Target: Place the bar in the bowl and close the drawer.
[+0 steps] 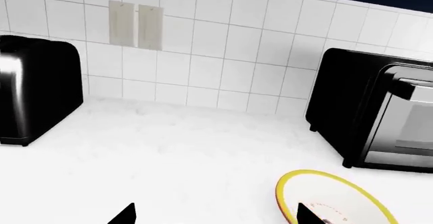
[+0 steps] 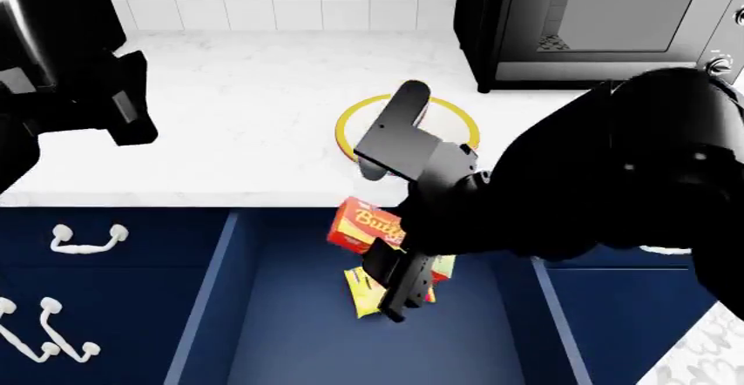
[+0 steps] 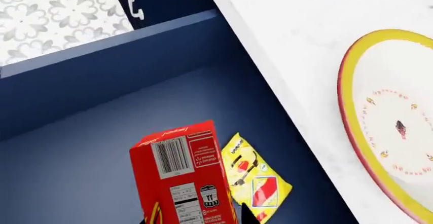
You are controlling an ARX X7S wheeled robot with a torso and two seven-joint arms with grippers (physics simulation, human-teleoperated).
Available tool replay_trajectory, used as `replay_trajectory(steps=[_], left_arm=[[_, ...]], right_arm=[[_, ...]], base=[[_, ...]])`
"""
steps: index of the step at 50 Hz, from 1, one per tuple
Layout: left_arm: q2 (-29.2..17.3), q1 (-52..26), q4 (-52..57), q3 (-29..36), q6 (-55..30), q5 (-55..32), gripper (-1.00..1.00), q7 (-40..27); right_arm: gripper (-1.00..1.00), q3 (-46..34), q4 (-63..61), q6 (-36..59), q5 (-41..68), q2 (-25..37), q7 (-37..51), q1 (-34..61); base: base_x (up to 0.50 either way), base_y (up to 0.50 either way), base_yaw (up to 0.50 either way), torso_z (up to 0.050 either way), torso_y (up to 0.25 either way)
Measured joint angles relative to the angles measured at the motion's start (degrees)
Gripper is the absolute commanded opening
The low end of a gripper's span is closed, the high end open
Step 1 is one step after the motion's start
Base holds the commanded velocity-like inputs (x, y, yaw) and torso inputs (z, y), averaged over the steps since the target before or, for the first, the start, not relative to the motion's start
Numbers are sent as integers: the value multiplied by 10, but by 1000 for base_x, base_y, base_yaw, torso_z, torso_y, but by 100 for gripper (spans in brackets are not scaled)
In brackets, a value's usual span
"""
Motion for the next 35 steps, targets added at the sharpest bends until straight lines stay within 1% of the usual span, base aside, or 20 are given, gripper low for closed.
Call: replay_trajectory(steps=[7,14,24,31,35], left_arm=[[51,-124,-93,63,-50,-4,100,-4],[113,-236,-215,128,-95,42,100,19],[208,-372,-411,223,-122,167,100,108],[275,-442,-551,287,-103,266,100,188],[312,-475,-629,319,-86,315,100,229]], right_arm=[[-100,12,54,10,0,-8,-10,59],[-100,-9,145,2,-55,-39,-51,118],[-100,-63,327,-57,-165,-116,-144,181],[-100,-107,507,-130,-244,-193,-223,214],[-100,-128,585,-166,-268,-224,-248,226]], base=[[0,0,0,0,0],[0,0,0,0,0],[0,0,0,0,0],[0,0,0,0,0],[0,0,0,0,0]])
